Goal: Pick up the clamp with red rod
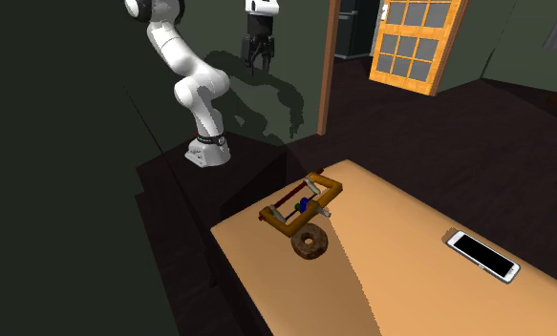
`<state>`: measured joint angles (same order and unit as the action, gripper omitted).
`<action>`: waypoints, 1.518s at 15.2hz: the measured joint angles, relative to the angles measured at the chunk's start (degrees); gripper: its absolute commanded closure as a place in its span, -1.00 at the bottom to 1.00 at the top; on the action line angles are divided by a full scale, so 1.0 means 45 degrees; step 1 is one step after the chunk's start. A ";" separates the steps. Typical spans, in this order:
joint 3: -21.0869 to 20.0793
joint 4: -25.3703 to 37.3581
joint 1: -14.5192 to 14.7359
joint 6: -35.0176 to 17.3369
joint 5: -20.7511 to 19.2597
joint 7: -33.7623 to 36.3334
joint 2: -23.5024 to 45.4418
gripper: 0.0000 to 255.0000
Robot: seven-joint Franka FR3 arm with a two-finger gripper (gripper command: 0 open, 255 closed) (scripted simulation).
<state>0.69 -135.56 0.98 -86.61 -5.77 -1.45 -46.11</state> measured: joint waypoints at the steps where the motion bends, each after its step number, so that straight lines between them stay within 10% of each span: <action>1: 0.0000 0.0000 0.0000 0.0000 0.0000 0.0000 0.0000 -1.00; 23: 0.3095 -0.2683 -0.0454 -1.2116 0.0712 -0.1060 0.6401 -1.00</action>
<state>14.61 -147.64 -1.07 -141.13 -2.57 -6.22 -17.31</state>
